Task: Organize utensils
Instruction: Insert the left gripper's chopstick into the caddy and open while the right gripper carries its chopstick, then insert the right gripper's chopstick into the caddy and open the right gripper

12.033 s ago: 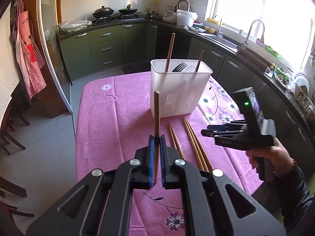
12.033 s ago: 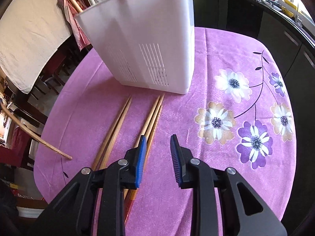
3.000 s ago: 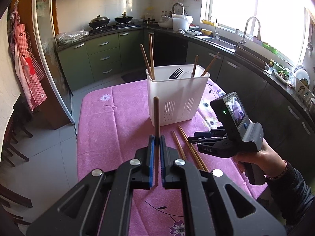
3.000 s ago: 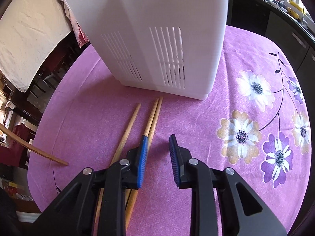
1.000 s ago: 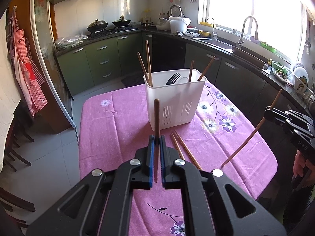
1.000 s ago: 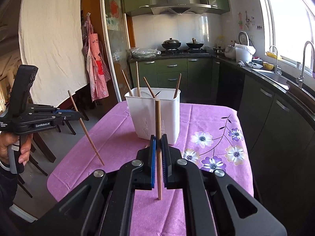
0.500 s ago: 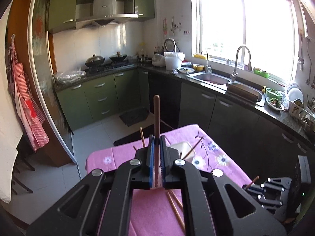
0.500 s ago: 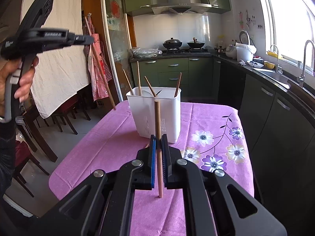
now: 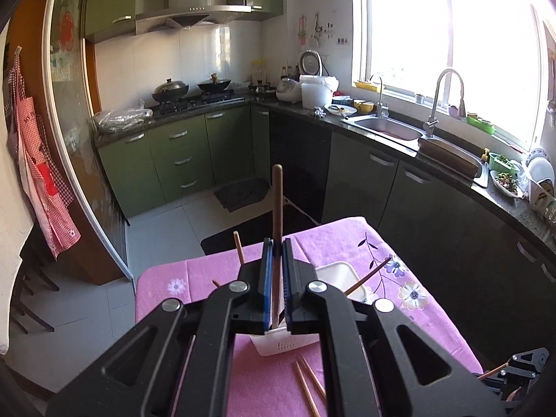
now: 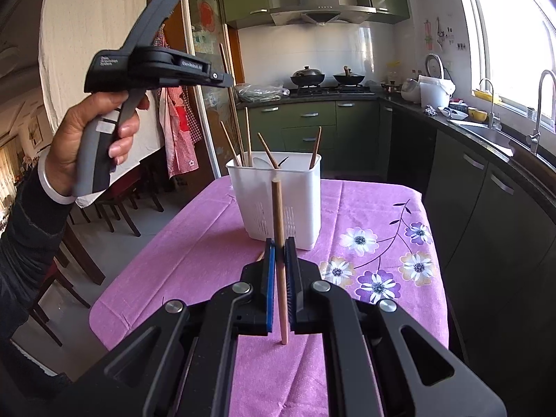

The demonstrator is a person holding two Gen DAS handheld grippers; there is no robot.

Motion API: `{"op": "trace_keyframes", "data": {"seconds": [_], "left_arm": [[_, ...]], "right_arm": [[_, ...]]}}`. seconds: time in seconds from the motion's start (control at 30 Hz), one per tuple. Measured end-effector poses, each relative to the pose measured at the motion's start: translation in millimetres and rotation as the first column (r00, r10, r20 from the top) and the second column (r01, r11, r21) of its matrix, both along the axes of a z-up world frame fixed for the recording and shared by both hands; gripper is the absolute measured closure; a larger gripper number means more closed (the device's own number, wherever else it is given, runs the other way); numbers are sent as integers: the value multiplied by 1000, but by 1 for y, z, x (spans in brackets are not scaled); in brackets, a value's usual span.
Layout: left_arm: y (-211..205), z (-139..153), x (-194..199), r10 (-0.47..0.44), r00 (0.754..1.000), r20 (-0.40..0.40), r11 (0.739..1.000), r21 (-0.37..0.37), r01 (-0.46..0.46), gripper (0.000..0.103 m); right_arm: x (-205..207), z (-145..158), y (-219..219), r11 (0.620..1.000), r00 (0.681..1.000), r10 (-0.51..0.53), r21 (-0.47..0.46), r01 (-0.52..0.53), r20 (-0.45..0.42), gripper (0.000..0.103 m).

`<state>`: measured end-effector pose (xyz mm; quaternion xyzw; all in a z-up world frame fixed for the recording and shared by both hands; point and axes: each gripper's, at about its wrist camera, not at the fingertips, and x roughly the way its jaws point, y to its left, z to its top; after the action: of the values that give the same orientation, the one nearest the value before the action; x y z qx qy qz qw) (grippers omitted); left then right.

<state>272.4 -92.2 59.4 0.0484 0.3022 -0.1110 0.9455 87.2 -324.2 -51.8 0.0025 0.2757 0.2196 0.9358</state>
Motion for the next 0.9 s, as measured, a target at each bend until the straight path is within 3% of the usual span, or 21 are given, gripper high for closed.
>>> {"op": "trace_keyframes", "data": {"seconds": [0.1, 0.13, 0.17, 0.23, 0.37, 0.43, 0.6, 0.7, 0.9], "left_arm": [[5, -15, 4, -1, 1000, -24, 1000, -2, 1, 97], [6, -18, 4, -3, 1000, -26, 1000, 3, 3, 91], [8, -19, 3, -1, 1000, -24, 1000, 3, 1, 84], [11, -17, -3, 2, 1000, -3, 1000, -6, -2, 51], [20, -6, -33, 13, 996, 84, 1000, 5, -13, 37], [27, -1, -52, 21, 992, 126, 1000, -5, -20, 19], [47, -4, -103, 40, 982, 186, 999, -29, -35, 7], [62, -18, -133, 54, 981, 187, 997, -63, -43, 7], [79, -51, -166, 79, 989, 124, 994, -82, -69, 7]], "right_arm": [[2, 0, 1, 1000, 1000, -2, -3, 2, -1, 97], [3, 0, 1, 1000, 1000, -3, -3, 3, -2, 97], [4, 0, 2, 1000, 1000, -3, -3, 3, -3, 97], [7, 2, 2, 1000, 1000, -3, 3, 3, -4, 97], [18, 16, 1, 1000, 1000, -4, 27, 3, 16, 97], [24, 32, 2, 999, 999, -2, 48, -1, 49, 97], [45, 91, 4, 992, 979, -29, 127, 4, 200, 97], [63, 120, 4, 983, 959, -72, 182, 21, 274, 97], [114, 139, 14, 975, 943, -134, 213, 69, 305, 97]]}}
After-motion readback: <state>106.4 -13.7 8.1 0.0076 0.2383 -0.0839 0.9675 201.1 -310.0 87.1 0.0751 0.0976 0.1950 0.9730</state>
